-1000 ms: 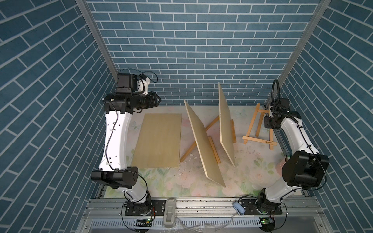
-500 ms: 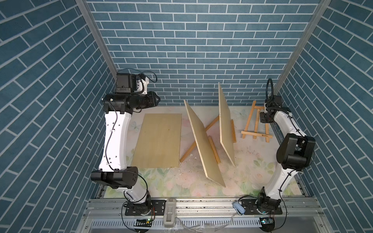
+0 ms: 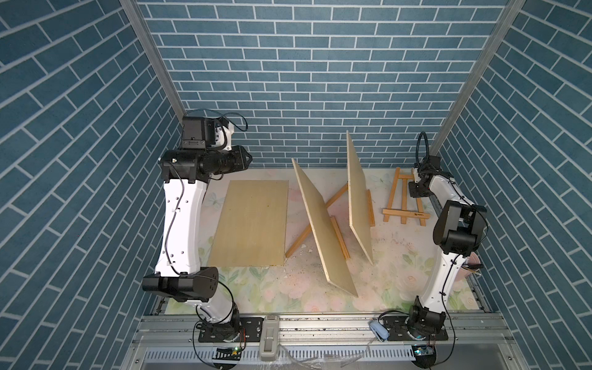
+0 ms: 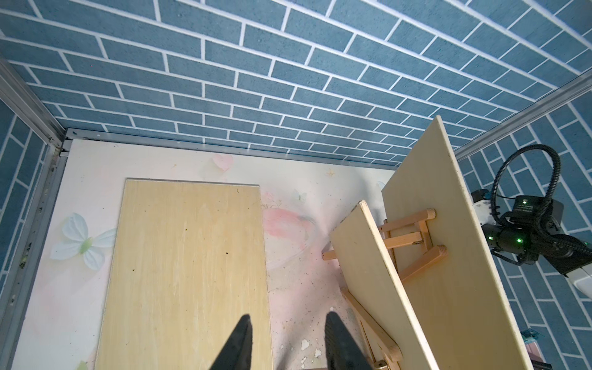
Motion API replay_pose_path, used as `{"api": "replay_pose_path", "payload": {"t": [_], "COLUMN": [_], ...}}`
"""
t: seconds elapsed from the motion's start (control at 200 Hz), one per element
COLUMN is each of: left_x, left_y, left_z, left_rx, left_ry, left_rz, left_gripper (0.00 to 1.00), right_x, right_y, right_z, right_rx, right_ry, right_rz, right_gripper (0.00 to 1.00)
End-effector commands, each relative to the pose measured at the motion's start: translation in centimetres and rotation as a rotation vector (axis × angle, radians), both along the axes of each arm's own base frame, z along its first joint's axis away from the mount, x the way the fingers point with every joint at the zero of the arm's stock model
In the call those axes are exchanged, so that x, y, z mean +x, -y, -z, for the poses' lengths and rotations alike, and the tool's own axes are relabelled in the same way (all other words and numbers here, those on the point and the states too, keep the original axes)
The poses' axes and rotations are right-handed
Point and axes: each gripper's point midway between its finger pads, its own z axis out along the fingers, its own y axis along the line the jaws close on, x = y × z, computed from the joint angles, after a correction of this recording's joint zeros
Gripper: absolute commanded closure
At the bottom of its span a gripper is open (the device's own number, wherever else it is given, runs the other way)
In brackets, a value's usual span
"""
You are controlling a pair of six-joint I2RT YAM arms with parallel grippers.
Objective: Disassemble the easel
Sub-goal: Fold up the easel, then place the easel at the corner of the board.
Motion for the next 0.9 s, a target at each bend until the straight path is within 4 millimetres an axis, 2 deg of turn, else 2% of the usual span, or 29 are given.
{"api": "replay_pose_path", "payload": {"t": [0.0,0.115,0.47,0.895], "left_x": [-1.3,-1.7,-2.5,-2.2], "left_y": [-0.5,-0.7,-1.1,-0.9], "left_z": [-0.5,-0.4,0.4,0.5], "left_rx": [0.004,0.009,0.029,0.018], "left_ry": [-0.003,-0.015,-0.060,-0.096], "left_rz": [-0.023,-0.031,-0.049,-0.042], "left_gripper": [0.60,0.61,0.61,0.62], "right_x": [1.4,1.9,4.2,7.0], "right_y": [0.7,1.4,3.3,5.8], "right_z": [1.7,3.1,5.1,5.7], "right_rx": [-0.023,-0.020,-0.050,-0.089], "right_ry": [-0.002,-0.010,0.001,0.077], "right_rz": [-0.053,-0.050,-0.041,0.027], "right_gripper": [1.00,1.00,1.00,1.00]}}
